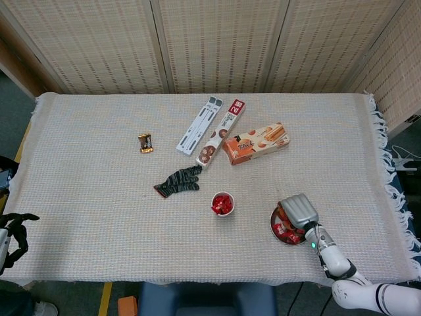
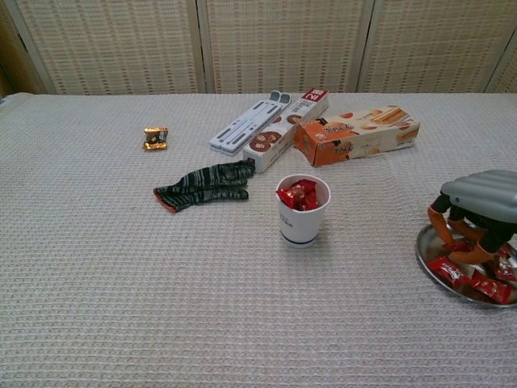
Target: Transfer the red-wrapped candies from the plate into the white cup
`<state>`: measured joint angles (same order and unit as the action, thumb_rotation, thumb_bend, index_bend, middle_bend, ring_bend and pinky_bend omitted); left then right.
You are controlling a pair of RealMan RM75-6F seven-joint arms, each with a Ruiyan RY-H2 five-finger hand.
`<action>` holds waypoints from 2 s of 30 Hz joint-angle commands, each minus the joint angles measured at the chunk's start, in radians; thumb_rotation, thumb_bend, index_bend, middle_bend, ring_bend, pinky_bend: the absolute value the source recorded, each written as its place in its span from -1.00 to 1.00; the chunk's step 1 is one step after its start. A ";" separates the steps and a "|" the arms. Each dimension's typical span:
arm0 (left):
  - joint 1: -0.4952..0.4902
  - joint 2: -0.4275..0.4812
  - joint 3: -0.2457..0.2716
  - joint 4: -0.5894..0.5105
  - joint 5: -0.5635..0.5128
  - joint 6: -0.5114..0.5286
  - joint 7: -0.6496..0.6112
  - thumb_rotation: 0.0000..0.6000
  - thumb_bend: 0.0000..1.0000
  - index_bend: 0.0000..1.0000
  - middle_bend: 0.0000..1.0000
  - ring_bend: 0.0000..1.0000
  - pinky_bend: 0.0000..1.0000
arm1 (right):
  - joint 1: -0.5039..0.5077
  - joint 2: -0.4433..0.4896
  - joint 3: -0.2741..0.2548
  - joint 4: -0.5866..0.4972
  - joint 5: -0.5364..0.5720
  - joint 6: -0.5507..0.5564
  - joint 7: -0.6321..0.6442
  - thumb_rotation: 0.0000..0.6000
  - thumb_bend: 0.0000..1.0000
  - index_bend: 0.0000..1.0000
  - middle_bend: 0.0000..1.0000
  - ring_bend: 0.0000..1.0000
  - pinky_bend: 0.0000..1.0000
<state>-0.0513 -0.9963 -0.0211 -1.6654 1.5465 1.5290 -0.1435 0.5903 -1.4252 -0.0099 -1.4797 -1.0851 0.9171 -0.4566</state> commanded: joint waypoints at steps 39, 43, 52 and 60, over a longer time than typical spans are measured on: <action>0.000 0.002 0.000 0.001 -0.003 -0.002 -0.005 1.00 -0.17 -0.31 -0.48 -0.45 -0.45 | 0.194 -0.090 0.187 -0.197 0.059 0.063 -0.140 1.00 -0.52 0.37 0.63 0.65 1.00; 0.000 0.002 0.000 0.001 -0.001 -0.002 -0.006 1.00 -0.17 -0.31 -0.48 -0.45 -0.45 | 0.203 -0.117 0.187 -0.155 0.032 0.053 -0.091 1.00 -0.52 0.36 0.63 0.65 1.00; 0.001 0.003 -0.001 0.001 -0.001 0.003 -0.012 1.00 -0.17 -0.31 -0.48 -0.45 -0.45 | 0.212 -0.152 0.184 -0.106 -0.017 0.049 -0.024 1.00 -0.52 0.36 0.63 0.65 1.00; 0.001 0.003 -0.002 0.002 -0.001 0.003 -0.013 1.00 -0.16 -0.31 -0.48 -0.45 -0.45 | 0.222 -0.196 0.196 -0.043 -0.049 0.050 0.037 1.00 -0.52 0.36 0.63 0.65 1.00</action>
<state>-0.0502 -0.9933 -0.0225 -1.6632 1.5457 1.5318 -0.1561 0.8108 -1.6164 0.1845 -1.5278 -1.1292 0.9669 -0.4246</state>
